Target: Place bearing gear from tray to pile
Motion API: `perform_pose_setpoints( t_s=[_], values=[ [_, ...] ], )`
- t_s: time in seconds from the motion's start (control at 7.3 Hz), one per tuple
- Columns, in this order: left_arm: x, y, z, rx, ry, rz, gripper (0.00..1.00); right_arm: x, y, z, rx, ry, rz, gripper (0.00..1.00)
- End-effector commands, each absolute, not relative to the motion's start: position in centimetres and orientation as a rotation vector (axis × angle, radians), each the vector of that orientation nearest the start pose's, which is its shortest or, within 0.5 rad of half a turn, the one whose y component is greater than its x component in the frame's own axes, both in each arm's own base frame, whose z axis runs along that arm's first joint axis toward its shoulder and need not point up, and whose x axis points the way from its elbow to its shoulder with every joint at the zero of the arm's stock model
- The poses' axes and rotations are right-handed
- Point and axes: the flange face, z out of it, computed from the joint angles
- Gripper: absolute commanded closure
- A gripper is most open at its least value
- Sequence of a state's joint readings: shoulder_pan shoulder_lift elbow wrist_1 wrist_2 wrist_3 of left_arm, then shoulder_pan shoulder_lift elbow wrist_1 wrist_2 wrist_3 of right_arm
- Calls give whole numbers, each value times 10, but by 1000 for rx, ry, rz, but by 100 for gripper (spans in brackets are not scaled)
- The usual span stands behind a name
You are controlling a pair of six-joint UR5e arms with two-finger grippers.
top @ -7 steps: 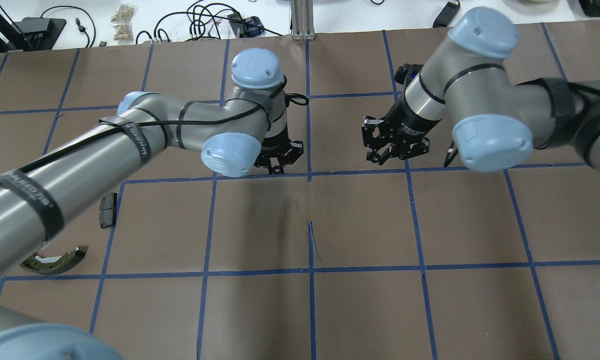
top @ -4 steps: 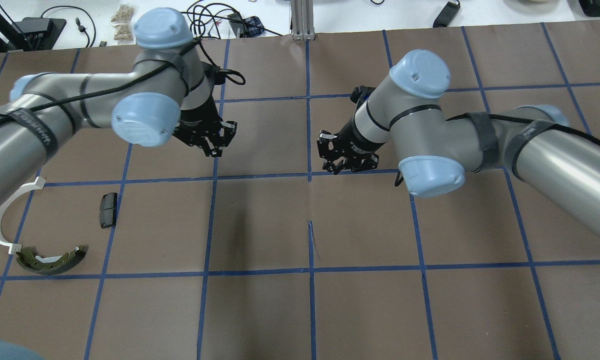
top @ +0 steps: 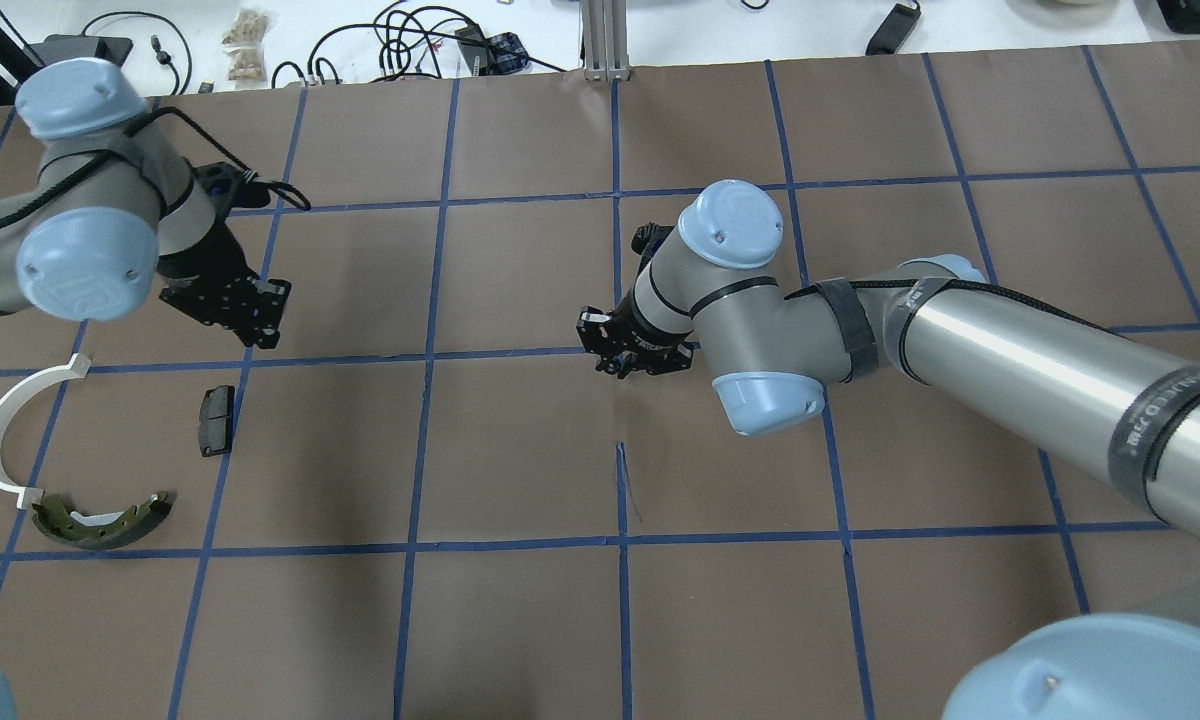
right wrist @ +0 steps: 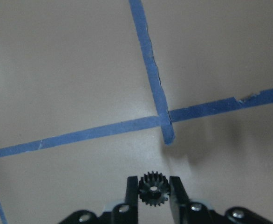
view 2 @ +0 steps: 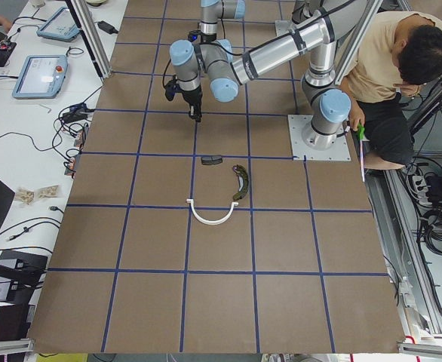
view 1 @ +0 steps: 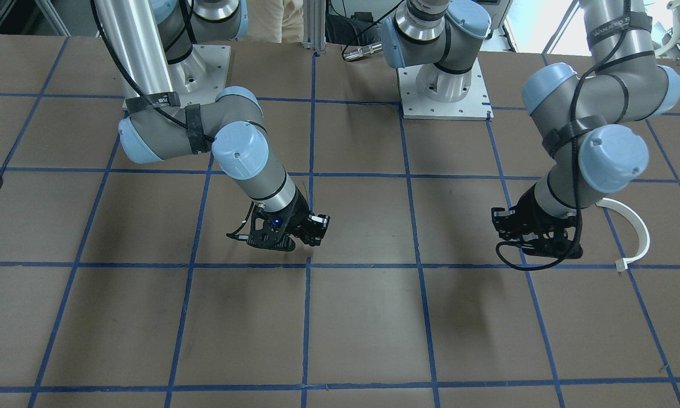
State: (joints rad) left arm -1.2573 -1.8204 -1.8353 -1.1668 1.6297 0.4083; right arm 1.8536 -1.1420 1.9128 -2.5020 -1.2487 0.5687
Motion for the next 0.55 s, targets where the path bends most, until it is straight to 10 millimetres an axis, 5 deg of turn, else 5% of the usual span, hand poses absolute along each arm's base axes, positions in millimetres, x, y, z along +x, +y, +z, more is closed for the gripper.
perform_pose_setpoints(
  t_s=[0.0, 0.14, 0.41],
  values=[
    [156, -534, 243, 158, 3117, 126, 100, 319, -514, 216, 344, 2758, -72, 0],
    [184, -530, 236, 193, 3116, 104, 100, 313, -528, 252, 361, 2801, -142, 0],
    [215, -531, 204, 220, 3119, 91, 98, 284, -565, 353, 372, 2949, -55, 0]
  ],
)
